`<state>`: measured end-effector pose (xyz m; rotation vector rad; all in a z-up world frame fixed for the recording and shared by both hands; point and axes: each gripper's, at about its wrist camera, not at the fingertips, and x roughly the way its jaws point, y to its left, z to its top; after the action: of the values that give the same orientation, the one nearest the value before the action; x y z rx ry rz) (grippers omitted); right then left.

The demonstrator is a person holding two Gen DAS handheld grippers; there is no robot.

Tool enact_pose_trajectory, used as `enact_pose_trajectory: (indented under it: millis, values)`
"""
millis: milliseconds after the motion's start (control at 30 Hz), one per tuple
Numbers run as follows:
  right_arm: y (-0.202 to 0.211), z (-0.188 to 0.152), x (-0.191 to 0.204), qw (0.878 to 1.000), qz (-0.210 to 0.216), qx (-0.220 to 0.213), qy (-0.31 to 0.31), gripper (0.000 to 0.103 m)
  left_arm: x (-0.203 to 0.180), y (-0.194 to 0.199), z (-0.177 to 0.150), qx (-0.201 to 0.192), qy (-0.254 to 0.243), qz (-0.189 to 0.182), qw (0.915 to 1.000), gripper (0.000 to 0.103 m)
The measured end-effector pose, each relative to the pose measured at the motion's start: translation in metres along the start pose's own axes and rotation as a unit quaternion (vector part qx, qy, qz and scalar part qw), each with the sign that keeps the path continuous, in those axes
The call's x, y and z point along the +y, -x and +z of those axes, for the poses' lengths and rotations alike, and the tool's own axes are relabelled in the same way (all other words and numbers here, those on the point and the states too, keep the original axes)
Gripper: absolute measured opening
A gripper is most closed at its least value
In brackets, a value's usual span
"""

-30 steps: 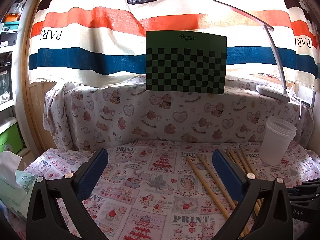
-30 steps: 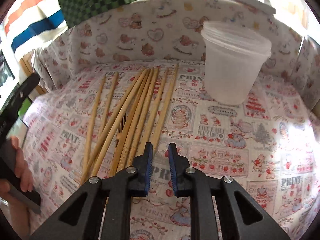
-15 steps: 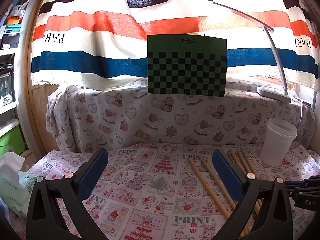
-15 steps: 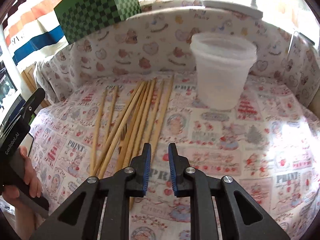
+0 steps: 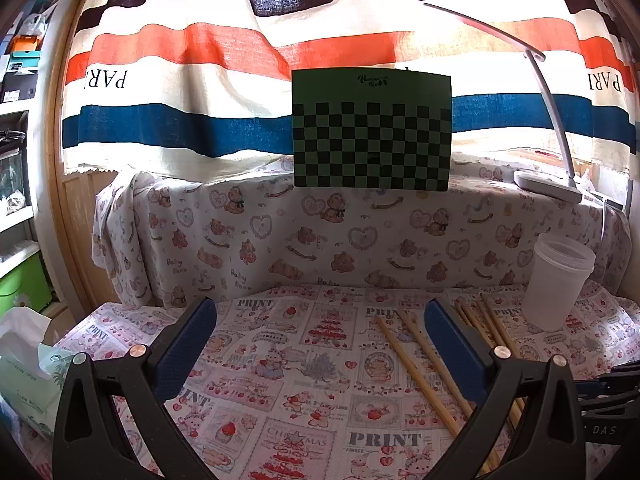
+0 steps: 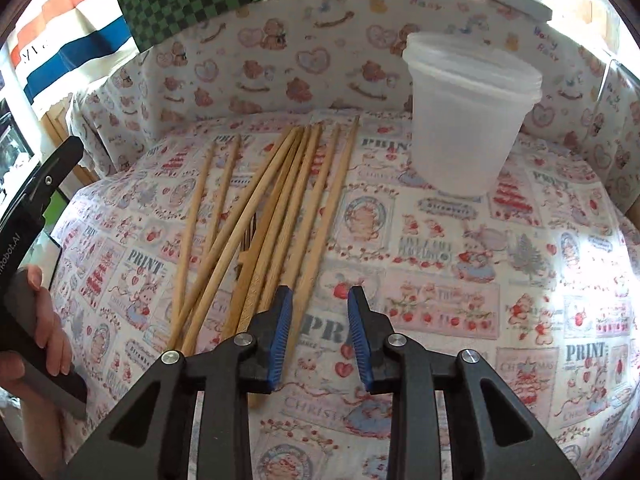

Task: Organize utensils

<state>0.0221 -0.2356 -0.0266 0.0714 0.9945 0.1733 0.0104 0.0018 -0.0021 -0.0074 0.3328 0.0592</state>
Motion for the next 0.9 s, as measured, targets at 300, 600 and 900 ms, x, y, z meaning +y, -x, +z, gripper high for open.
enact_pose_trajectory:
  millis: [300,600,900]
  values:
    - [-0.003,0.0,0.01,0.999,-0.031,0.001,0.037,0.031,0.005,0.0,0.001,0.007,0.008,-0.003,0.9999,0.103]
    - [-0.001,0.002,0.003,0.997,-0.064,-0.04,-0.001,0.009,0.003,0.0,0.001,0.001,0.005,0.001,1.0,0.103]
    - [0.063,0.005,-0.025,0.968,-0.074,-0.228,-0.075,0.007,0.0,0.003,0.0,-0.004,0.0,0.003,1.0,0.103]
